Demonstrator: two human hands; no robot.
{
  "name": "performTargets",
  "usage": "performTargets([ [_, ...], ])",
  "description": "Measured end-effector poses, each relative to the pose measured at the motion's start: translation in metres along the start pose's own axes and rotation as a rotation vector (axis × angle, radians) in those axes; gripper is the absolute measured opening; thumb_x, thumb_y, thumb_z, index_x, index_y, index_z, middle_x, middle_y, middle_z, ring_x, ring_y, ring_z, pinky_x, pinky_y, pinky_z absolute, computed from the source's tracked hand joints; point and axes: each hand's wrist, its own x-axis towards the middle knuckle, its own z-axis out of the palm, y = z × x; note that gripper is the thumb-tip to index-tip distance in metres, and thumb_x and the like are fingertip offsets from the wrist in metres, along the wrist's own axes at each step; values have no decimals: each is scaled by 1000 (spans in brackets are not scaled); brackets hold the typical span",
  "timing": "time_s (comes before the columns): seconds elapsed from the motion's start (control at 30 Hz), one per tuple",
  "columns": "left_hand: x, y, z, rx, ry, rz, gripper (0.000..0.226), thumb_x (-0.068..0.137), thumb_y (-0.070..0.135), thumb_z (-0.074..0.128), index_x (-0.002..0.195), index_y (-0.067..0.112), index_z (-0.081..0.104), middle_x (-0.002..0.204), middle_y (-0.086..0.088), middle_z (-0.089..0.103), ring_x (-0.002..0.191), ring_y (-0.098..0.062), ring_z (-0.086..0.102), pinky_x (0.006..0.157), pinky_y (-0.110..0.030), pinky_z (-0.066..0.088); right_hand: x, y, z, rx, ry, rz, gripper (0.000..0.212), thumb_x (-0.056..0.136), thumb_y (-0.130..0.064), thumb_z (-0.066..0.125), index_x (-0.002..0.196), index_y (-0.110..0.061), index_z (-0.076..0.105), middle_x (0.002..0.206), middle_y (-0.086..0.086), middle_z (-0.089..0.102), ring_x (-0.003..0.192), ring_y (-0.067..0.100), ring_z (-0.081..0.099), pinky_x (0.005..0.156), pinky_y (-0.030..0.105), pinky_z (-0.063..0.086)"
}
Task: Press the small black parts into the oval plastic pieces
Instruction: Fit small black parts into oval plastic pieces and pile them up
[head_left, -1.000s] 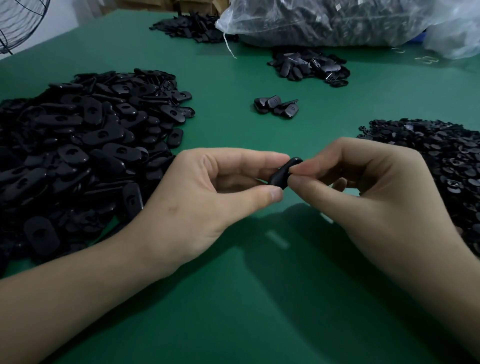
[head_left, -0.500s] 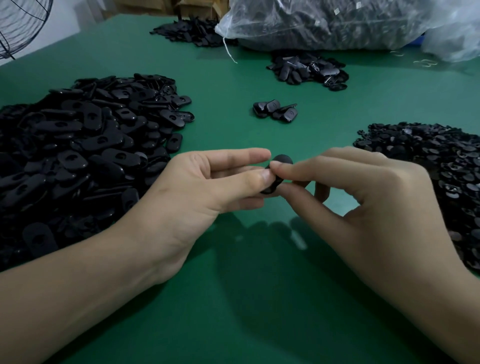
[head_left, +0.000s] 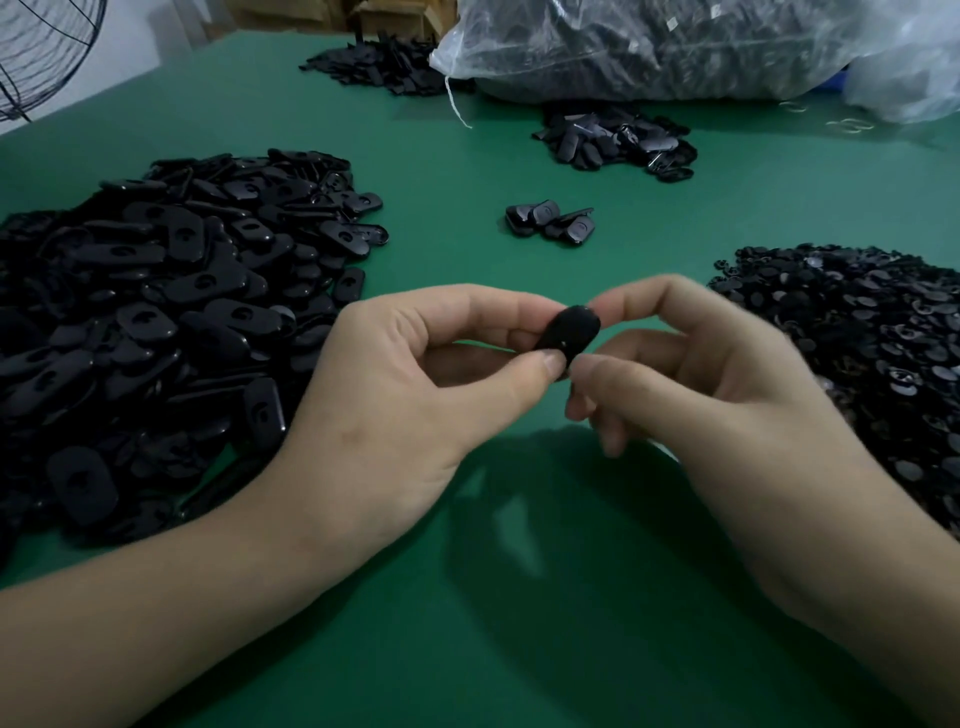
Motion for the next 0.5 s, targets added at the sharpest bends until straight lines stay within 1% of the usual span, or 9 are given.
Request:
performTargets([
  [0.1, -2, 0, 2, 73, -12, 82, 26, 84, -3, 75, 95, 20, 79, 89, 1, 80, 80, -11, 78, 77, -16, 58, 1, 3, 1, 122, -51, 78, 13, 85, -9, 75, 93, -9, 66, 72, 10, 70, 60, 18, 54, 60, 22, 48],
  [0.17, -3, 0, 2, 134, -16, 116, 25, 85, -3, 75, 96, 19, 78, 87, 2, 80, 78, -12, 78, 76, -17, 58, 0, 2, 1, 186, -72, 101, 14, 82, -10, 77, 91, -9, 67, 74, 14, 69, 62, 18, 55, 61, 21, 48],
  [0.27, -4, 1, 3, 221, 12, 160, 27, 84, -4, 76, 95, 21, 76, 84, 8, 79, 76, -6, 77, 73, -13, 57, 0, 0, 0, 256, -105, 130, 19, 77, -12, 80, 91, -8, 67, 76, 16, 67, 65, 16, 56, 62, 20, 49],
  [0.37, -4, 2, 3, 286, 33, 204, 29, 83, -4, 76, 93, 23, 76, 83, 10, 79, 76, -3, 76, 72, -12, 56, 1, 0, 0, 302, -141, 146, 17, 80, -12, 76, 93, -8, 67, 79, 13, 68, 67, 18, 52, 63, 20, 49],
  [0.43, -4, 3, 4, 292, 40, 221, 29, 83, -5, 77, 93, 22, 75, 83, 10, 79, 75, -3, 76, 73, -13, 57, 2, 0, -1, 328, -148, 156, 14, 80, -14, 71, 93, -9, 68, 79, 13, 68, 67, 18, 52, 63, 20, 49],
  [0.5, -5, 3, 2, 311, 29, 247, 29, 82, -5, 77, 93, 22, 75, 83, 10, 79, 75, -3, 76, 74, -14, 57, 2, 0, 0, 340, -153, 160, 13, 79, -14, 70, 91, -9, 69, 79, 13, 69, 66, 17, 52, 62, 20, 49],
])
